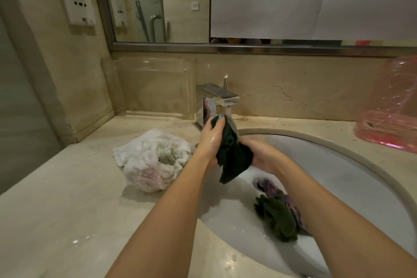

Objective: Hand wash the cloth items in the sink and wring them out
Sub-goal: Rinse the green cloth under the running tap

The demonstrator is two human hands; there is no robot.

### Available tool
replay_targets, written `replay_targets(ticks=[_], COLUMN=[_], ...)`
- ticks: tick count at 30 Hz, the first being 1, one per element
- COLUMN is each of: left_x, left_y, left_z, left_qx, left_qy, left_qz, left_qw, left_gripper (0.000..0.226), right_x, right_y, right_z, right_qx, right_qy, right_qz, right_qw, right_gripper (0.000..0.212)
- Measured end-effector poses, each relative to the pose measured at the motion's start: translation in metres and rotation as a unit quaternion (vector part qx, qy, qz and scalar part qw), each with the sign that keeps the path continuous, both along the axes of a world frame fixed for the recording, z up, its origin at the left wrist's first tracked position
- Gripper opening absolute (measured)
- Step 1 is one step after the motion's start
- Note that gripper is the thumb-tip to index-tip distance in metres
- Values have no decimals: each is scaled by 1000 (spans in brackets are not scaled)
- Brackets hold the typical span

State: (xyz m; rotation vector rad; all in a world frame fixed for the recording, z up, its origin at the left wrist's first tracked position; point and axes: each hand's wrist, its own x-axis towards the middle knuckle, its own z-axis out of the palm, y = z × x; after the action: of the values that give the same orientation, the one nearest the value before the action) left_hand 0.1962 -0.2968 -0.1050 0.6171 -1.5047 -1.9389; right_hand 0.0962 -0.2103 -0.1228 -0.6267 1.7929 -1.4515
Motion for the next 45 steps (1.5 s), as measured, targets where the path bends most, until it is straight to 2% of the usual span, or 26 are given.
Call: replay_targets(ticks=[1,3,5,7,9,12,14,16,17,19,23,25,27,29,31,32,34,36,38,42,43,45], left_x=[1,3,2,0,-3,-6,-9,-13,-13,-12,-17,-17,-17,-14,-14,-16,-18,-18,-15,-11,-11,-9], left_y=[1,5,10,11,6,4,6,7,8,7,7,11,7,8,17,25,46,56,50,16,14,21], left_z=[-3,-10,-12,-15,-16,-14,-11,-10,-9,-11,-12,-7,-6,-6,-6,-5,-1,2,4,-5,-6,-5], left_qx=[-48,-100,-47,-55,-104,-57,7,20,7,-32,-183,-218,-197,-140,-113,-104,-89,-86,-66,35,33,-26], left_qy=[-56,-162,-184,-184,-164,-61,4,43,39,16,-47,-74,-86,-111,-142,-139,-127,-128,-139,-113,-111,-121], left_qz=[-19,-80,-132,-138,-108,-51,-35,-28,-15,8,99,149,170,165,136,116,61,35,33,114,118,106], left_qw=[997,979,973,972,975,995,999,998,999,999,977,962,962,970,974,978,986,987,988,986,986,987], left_gripper=[24,38,53,59,51,36,35,27,19,12,19,22,18,19,23,25,30,34,35,30,28,27], right_x=[-2,-6,-6,-5,-6,-2,9,22,26,27,27,32,41,43,37,30,17,12,22,49,51,44], right_y=[1,0,-5,-9,-9,-5,-4,-4,-5,-9,-17,-20,-20,-22,-23,-23,-17,-11,-9,-17,-19,-21], right_z=[1,9,17,22,18,5,-2,-1,1,4,7,9,10,11,15,19,26,24,24,25,24,21], right_qx=[-18,-103,-180,-198,-181,-119,-72,-43,-49,-77,-108,-139,-149,-131,-109,-108,-116,-114,-102,-86,-86,-91], right_qy=[7,-46,-95,-97,-83,-29,-30,-95,-130,-146,-23,11,56,115,144,125,19,-38,-9,147,158,109], right_qz=[-15,-59,-87,-108,-148,-213,-174,-86,-58,-81,-148,-146,-121,-93,-115,-147,-207,-208,-192,-116,-103,-112], right_qw=[1000,992,975,969,969,969,982,991,989,983,983,979,980,980,977,975,971,971,976,978,978,983], right_gripper=[27,26,24,22,22,19,19,30,34,34,21,21,22,24,28,28,27,25,23,25,26,24])
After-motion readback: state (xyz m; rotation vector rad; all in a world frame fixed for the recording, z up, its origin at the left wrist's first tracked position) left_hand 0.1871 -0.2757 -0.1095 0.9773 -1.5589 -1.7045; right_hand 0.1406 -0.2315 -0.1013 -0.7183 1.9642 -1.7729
